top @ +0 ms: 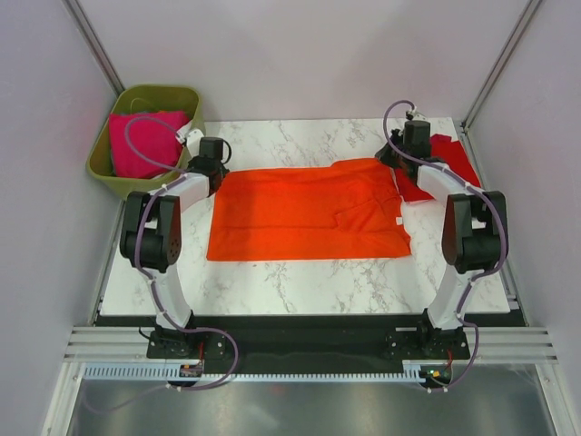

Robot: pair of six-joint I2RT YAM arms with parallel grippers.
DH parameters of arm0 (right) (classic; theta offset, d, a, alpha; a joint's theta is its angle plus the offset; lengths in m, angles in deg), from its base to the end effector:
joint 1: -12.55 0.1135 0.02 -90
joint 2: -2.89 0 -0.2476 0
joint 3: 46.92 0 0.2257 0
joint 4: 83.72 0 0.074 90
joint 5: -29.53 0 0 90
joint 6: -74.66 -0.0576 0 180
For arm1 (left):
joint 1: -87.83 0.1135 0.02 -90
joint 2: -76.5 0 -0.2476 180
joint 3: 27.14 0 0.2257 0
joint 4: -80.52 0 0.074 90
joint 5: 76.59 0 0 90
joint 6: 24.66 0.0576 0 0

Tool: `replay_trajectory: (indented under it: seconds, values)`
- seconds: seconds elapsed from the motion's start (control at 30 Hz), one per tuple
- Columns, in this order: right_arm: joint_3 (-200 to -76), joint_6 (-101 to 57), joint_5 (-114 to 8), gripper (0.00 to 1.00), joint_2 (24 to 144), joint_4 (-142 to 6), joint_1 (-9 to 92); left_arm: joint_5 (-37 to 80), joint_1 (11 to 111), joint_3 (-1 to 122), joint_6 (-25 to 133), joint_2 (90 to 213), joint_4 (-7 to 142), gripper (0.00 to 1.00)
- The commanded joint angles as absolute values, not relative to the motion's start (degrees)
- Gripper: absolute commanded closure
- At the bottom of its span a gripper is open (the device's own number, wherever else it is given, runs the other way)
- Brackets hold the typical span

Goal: Fold and stack the t-shirts
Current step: Fold the tshirt

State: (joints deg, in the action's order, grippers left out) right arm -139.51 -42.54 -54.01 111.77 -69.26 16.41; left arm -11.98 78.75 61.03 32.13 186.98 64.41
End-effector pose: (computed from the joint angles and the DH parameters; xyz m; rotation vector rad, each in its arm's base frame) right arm 0.4281 0.0354 0.2174 0.3646 2.1038 0.4409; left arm 0.4129 -0.0410 0.1814 -0.6799 2.0585 0.0771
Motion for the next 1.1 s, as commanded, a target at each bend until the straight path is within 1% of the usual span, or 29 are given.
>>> replay_trajectory:
  seconds: [0.0,0.47,0.7,0.87,1.07]
  values:
    - [-137.2,-41.9,-54.1,0.98,107.5,-71.3,16.2,-12.1,78.2,59.2,33.3,182.7,69.1,0.98]
    - [-131.0,-42.0,-56.0,0.97,100.9,-70.2,16.2,-14.3,76.1,54.4,35.9,178.3,70.5,0.98]
    - [-127.1,-42.2,-57.1,0.97,97.8,-69.9,16.2,-15.9,76.0,50.0,34.4,175.2,70.7,0.98]
    - [-123.7,-42.8,-57.1,0.96,97.6,-71.1,16.2,-15.9,76.1,48.1,32.8,174.9,70.6,0.98]
    - [-118.8,-43.6,-57.0,0.96,94.7,-73.0,16.2,-16.7,76.4,46.7,31.1,174.1,70.2,0.98]
